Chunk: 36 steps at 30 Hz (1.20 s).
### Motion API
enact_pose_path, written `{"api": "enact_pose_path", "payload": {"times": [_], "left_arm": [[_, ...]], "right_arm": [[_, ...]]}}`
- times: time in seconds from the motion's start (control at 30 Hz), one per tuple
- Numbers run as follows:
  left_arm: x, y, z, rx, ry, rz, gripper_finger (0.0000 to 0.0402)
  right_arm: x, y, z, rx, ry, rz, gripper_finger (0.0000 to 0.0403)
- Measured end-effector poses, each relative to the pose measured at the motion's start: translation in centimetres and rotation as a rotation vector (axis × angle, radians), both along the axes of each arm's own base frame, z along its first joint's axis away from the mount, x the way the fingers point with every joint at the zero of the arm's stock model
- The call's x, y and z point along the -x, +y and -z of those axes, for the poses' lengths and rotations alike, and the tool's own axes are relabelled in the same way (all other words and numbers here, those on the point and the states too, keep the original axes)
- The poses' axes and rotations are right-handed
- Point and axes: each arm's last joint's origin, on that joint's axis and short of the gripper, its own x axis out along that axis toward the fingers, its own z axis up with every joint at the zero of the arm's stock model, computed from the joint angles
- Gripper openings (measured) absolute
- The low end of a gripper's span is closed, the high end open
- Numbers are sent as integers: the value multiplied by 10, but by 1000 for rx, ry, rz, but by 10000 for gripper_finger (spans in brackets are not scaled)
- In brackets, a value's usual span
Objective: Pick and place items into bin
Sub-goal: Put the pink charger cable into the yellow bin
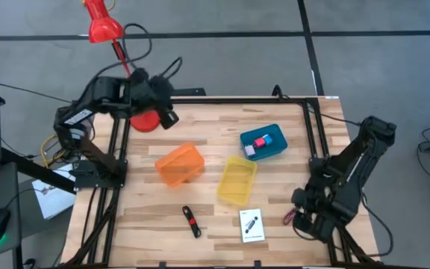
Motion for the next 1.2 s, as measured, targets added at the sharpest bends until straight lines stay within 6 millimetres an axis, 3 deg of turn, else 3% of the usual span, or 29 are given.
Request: {"api": "enact_pose_path", "payload": {"times": [0.17, 0.3, 0.47, 0.67, 0.83, 1.0, 1.1, 1.2], "left_arm": [[9, -24, 46, -56, 29, -18, 171], [33, -32, 83, -38, -30, -82, 171], [55, -40, 131, 42, -184, -69, 171], [73, -45, 170, 112, -346, 25, 171], [87, -43, 185, 122, -409, 23, 171], [97, -41, 179, 111, -457, 36, 171], [102, -40, 174, 93, -490, 60, 171], [106, -39, 169, 89, -524, 70, 171]], "right_arm": [[16, 17, 7, 23, 1, -138, 286], [37, 16, -1, 23, -36, -157, 286], [53, 4, -22, 54, -310, -161, 286], [51, 14, -29, 82, -557, -273, 286], [42, 13, -8, 47, -556, -167, 286], [27, -5, 21, -19, -318, -98, 286], [24, -26, 17, 48, -206, -98, 286], [26, -48, 0, 93, -227, -127, 286]]}}
